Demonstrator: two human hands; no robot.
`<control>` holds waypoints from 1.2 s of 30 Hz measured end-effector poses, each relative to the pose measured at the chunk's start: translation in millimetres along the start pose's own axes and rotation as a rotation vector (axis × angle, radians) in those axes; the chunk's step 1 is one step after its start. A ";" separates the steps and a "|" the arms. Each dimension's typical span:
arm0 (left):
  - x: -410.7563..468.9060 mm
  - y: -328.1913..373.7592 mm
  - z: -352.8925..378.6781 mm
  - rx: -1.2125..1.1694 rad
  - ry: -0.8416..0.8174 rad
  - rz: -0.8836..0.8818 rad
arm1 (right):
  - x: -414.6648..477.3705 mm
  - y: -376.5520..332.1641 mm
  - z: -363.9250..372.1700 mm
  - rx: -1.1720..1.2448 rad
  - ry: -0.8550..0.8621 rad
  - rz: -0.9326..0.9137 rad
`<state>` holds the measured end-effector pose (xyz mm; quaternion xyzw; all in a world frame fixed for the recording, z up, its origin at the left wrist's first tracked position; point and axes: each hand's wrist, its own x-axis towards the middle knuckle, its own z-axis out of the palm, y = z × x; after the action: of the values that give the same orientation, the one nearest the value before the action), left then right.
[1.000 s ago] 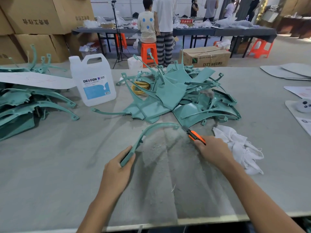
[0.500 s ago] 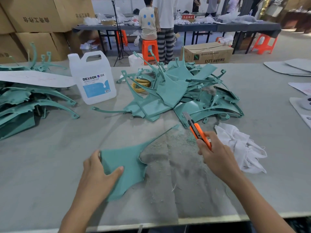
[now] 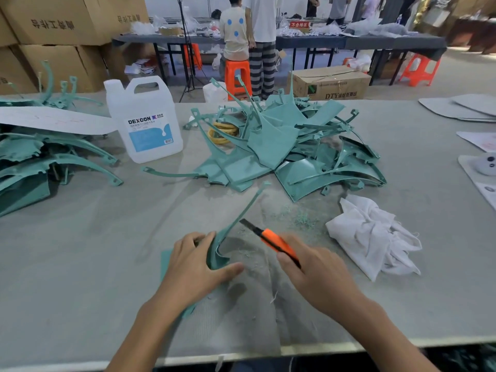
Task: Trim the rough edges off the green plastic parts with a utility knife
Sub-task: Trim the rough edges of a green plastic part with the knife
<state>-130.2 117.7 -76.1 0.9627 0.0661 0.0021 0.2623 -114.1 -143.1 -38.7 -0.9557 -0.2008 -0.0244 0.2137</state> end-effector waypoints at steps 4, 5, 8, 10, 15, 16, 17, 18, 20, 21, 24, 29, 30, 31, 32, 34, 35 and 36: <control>2.2 0.7 6.2 0.005 0.115 -0.007 | 17.1 -23.9 8.1 -0.098 -0.097 -0.076; 2.2 0.3 7.9 0.011 0.128 -0.006 | 20.1 -28.3 9.3 -0.109 -0.104 -0.086; 1.8 -1.4 11.1 0.001 0.138 -0.008 | 24.8 -35.0 12.7 -0.148 -0.139 -0.096; 2.0 -1.5 11.7 0.005 0.142 -0.005 | 25.8 -36.4 13.6 -0.172 -0.153 -0.088; 1.7 -1.3 13.2 -0.029 0.168 0.019 | 24.6 -39.1 12.2 -0.138 -0.144 -0.082; 1.7 -1.1 13.0 -0.031 0.162 0.018 | 25.7 -38.7 11.9 -0.140 -0.139 -0.079; 1.5 -1.3 12.7 -0.027 0.157 0.017 | 27.0 -38.8 12.0 -0.147 -0.138 -0.074; 1.2 -1.4 12.3 -0.023 0.154 0.014 | 27.6 -39.6 12.3 -0.156 -0.139 -0.067; 0.6 -1.6 11.7 -0.020 0.157 0.008 | 30.3 -40.3 11.2 -0.185 -0.130 -0.074; 0.5 -1.6 11.3 -0.015 0.154 0.004 | 33.6 -38.1 7.9 -0.213 -0.108 -0.085; 0.3 -0.5 10.1 -0.010 0.137 0.000 | 52.7 -18.3 -18.6 -0.344 0.048 -0.025; -0.8 3.5 12.2 -0.003 0.153 0.002 | 49.7 -22.1 -33.9 -0.410 0.220 -0.053; -0.9 3.7 12.8 0.001 0.157 -0.001 | 44.5 -30.1 -29.0 -0.380 0.188 -0.079; -1.0 3.9 13.1 -0.001 0.162 -0.002 | 40.1 -36.6 -23.8 -0.367 0.137 -0.097; -1.1 4.2 13.3 -0.008 0.165 -0.003 | 37.0 -41.1 -19.2 -0.375 0.073 -0.104; -0.9 4.9 13.2 -0.027 0.177 -0.013 | 37.5 -45.8 -15.0 -0.427 -0.037 -0.104; -0.6 5.6 13.1 -0.039 0.188 -0.020 | 39.0 -48.6 -15.0 -0.448 -0.069 -0.100; -0.7 6.0 13.2 -0.055 0.195 -0.032 | 40.4 -51.8 -15.0 -0.458 -0.091 -0.100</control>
<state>-129.6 105.8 -84.4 0.9492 0.1067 0.0936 0.2808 -96.9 -91.4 0.9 -0.9683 -0.2463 -0.0368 -0.0192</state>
